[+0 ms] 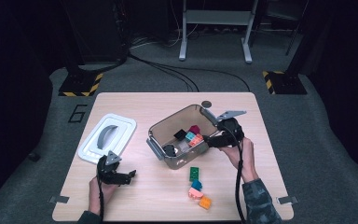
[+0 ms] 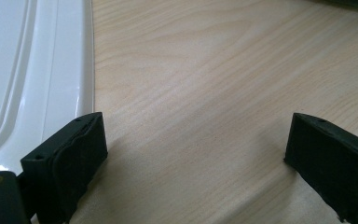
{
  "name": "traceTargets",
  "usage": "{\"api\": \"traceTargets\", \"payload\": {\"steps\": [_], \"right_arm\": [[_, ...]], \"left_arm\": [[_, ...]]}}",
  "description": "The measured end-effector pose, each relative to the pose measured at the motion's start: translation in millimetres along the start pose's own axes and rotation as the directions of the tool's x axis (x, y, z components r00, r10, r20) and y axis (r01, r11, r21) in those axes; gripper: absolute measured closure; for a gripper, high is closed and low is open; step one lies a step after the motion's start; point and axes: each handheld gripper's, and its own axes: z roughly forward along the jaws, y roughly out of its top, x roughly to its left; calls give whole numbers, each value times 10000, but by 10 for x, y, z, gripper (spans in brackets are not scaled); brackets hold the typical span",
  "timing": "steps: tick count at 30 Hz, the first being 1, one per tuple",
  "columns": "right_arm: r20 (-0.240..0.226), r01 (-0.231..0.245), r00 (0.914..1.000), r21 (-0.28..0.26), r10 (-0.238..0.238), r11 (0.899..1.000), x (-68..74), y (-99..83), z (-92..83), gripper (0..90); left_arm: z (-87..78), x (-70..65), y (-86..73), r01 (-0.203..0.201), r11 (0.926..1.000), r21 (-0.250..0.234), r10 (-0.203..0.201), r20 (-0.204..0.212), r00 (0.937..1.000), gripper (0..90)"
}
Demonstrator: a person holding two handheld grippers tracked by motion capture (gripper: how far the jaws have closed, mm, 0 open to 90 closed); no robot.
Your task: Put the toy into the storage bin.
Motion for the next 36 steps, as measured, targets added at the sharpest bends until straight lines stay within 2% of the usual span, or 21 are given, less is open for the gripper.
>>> {"api": "traceTargets", "payload": {"steps": [3, 10, 14, 18, 22, 28, 32, 36], "right_arm": [[-58, 104, 9999, -202, -105, 9997, 50, -111, -39, 156], [-275, -86, 9996, -190, 81, 9998, 183, -484, -29, 178], [-420, -324, 9986, 32, 325, 9995, 238, -700, 86, 222], [-729, -532, 9958, 271, 550, 9982, 294, -861, 245, 329], [-1114, -604, 9916, 512, 658, 9969, 360, -942, 405, 415], [-1324, -564, 9890, 750, 660, 9956, 491, -967, 564, 431], [-1222, -473, 9908, 904, 582, 9948, 525, -982, 631, 441], [-1039, -697, 9914, 952, 795, 9930, 496, -1002, 633, 447]], "left_arm": [[1, -1, 0, -3, 10000, -11, 3, -27, 10000, 51], [-6, 4, 3, -37, 10000, 81, 37, 37, 10000, 52], [-7, 3, 3, -37, 10000, 86, 37, 34, 10000, 52], [-6, 4, 3, -40, 10000, 82, 39, 34, 10000, 51], [-5, 3, 2, -29, 10000, 59, 29, 34, 10000, 52], [-5, 3, 2, -28, 10000, 54, 27, 34, 10000, 52], [-5, 3, 2, -25, 10000, 55, 24, 34, 10000, 52], [-5, 3, 2, -29, 10000, 55, 29, 33, 10000, 52]]}}
